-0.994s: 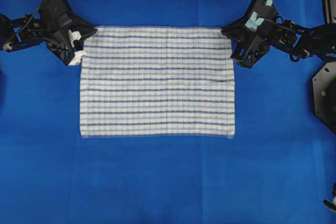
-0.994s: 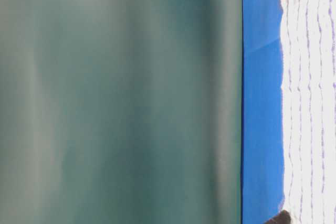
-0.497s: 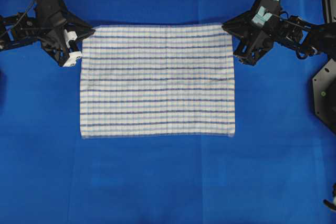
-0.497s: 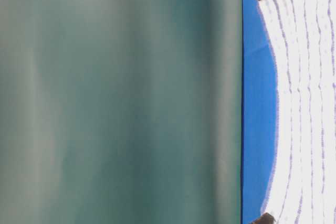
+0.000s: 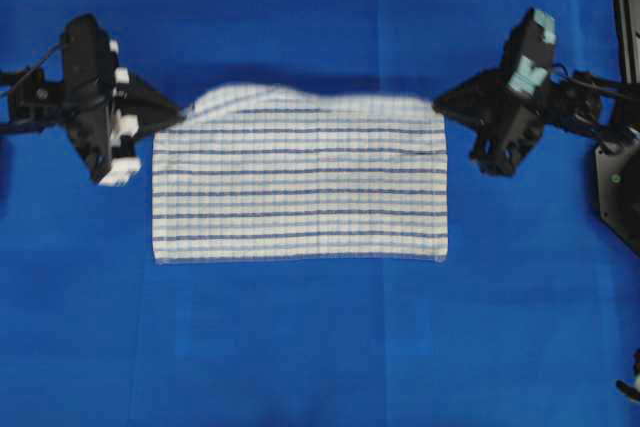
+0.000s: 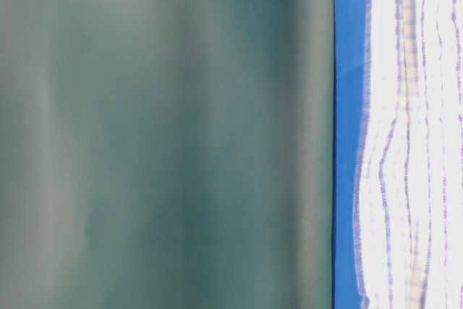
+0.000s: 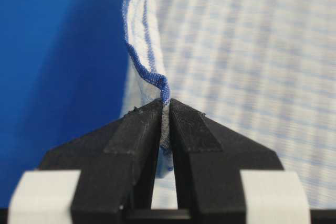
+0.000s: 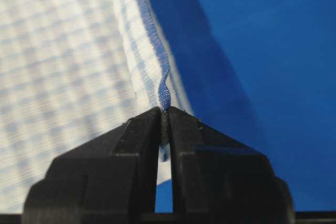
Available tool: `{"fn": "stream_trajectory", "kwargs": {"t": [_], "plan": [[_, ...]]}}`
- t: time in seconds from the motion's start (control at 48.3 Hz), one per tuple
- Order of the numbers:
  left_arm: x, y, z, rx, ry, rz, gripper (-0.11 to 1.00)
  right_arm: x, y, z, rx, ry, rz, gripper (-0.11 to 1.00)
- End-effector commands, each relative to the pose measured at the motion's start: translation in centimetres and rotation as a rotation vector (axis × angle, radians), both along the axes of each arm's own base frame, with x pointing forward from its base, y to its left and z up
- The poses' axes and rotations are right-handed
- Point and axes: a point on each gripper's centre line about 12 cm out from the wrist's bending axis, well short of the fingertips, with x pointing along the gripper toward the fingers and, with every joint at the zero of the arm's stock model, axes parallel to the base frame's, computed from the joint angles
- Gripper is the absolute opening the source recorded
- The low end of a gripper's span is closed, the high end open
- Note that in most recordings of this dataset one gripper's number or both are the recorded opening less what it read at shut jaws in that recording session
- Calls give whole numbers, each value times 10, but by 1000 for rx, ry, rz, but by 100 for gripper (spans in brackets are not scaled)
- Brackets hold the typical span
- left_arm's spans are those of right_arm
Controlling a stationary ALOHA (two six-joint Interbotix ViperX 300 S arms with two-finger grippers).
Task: Fold the blue towel.
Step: 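Lift the top corners and fold them down toward the bottom edge, then release the corners and raise both grippers off the folded towel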
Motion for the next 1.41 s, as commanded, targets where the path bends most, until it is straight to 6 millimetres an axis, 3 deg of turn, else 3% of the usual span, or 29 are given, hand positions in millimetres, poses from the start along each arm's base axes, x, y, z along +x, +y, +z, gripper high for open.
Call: {"fn": "stream_trajectory", "kwargs": {"t": [0.0, 0.249, 0.559, 1.388], "plan": [[1, -17, 10, -24, -43, -49, 4, 1, 17, 12, 24, -50, 41, 7], [1, -66, 18, -117, -75, -183, 4, 0, 63, 15, 126, -55, 152, 7], [5, -96, 19, -158, -71, -271, 4, 1, 93, 12, 181, -31, 223, 7], [2, -98, 15, -158, -19, -275, 5, 13, 105, 1, 184, 43, 256, 7]]}}
